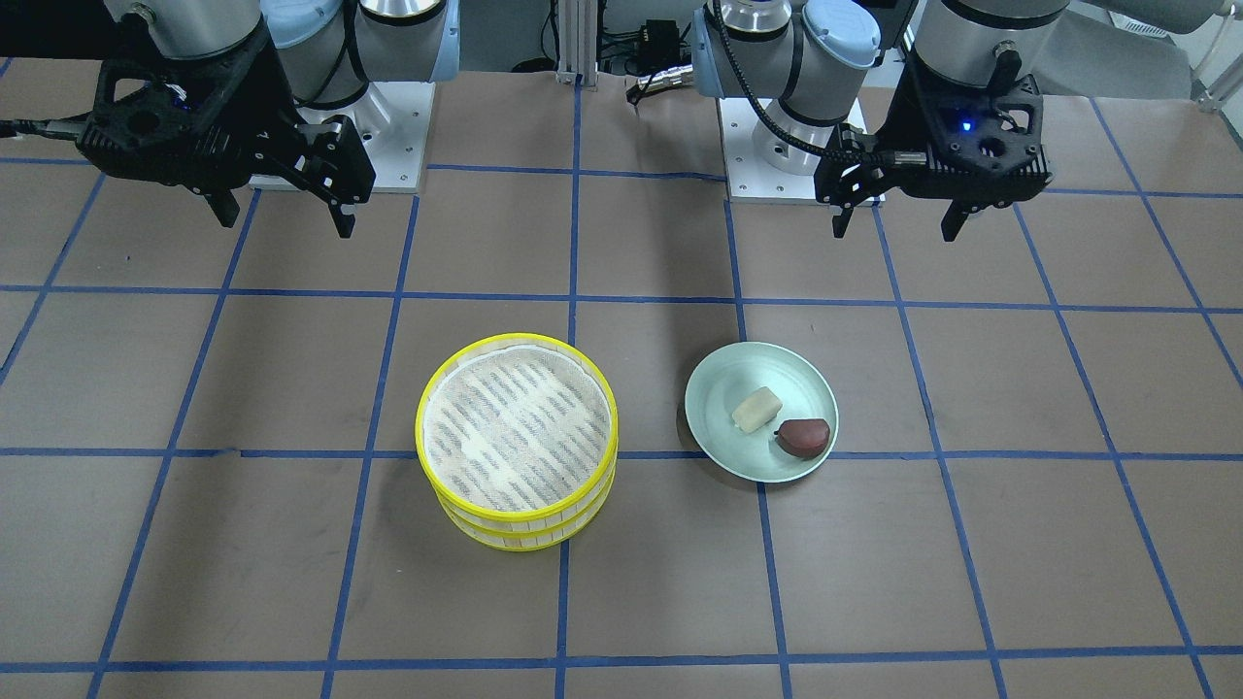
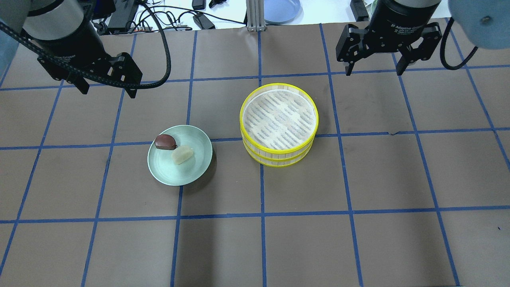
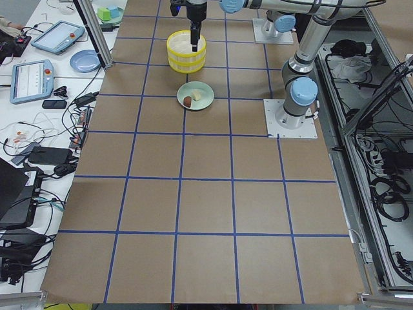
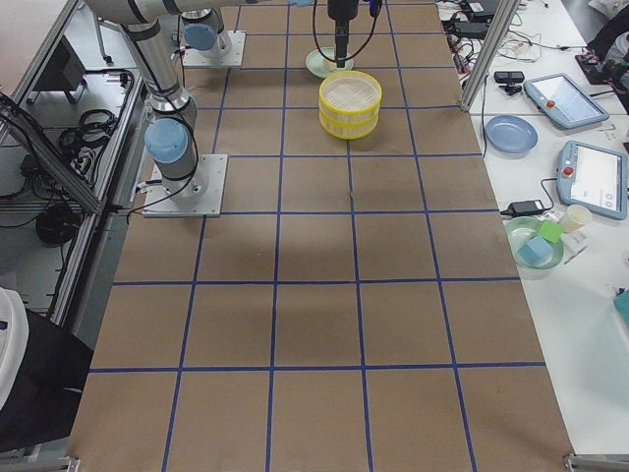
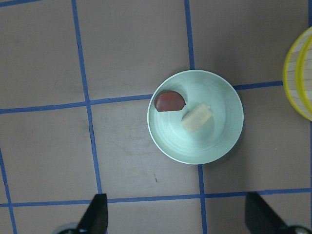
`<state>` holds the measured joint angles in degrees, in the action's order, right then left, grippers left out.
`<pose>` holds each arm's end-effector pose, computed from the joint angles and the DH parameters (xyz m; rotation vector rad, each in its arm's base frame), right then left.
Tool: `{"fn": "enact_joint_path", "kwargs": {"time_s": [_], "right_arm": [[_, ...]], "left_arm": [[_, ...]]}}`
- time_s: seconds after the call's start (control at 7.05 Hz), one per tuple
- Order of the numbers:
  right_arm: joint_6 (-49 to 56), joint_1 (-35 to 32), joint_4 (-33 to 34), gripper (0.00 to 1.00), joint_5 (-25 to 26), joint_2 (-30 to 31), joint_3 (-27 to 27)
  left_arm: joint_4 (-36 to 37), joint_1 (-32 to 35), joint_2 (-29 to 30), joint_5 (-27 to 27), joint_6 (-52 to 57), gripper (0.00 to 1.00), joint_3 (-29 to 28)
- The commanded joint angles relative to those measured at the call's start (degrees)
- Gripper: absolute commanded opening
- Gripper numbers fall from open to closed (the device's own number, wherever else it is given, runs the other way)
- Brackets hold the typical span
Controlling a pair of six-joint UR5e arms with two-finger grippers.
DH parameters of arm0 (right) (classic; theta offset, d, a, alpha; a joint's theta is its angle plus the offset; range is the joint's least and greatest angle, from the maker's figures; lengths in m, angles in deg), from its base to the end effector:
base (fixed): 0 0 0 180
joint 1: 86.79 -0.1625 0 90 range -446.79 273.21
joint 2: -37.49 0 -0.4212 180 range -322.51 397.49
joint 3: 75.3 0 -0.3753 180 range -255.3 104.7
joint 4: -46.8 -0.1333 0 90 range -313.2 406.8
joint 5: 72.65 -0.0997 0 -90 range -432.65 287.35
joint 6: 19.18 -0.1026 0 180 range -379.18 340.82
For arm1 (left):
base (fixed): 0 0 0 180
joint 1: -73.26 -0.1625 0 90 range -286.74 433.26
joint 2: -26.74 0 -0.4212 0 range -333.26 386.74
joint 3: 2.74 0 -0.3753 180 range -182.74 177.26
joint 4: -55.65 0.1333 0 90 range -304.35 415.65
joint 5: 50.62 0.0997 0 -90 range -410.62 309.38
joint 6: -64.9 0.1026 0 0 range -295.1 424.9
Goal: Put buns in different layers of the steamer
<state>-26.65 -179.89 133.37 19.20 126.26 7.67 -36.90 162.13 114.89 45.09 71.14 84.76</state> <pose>0.1561 -0.4785 0.5232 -0.1197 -3.1102 0.0687 -0.1139 -0.4658 0.5130 0.1331 3.0370 -0.0379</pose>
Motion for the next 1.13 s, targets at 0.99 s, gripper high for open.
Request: {"fn": "enact_joint_path", "kwargs": {"time_s": [0.99], "right_arm": [[0.09,0.11,-0.09,1.0,-0.09,-0.09,-0.08]], "left_arm": [[2.44,-0.46,1.92,-2.34,-0.87,1.0,3.54]]}}
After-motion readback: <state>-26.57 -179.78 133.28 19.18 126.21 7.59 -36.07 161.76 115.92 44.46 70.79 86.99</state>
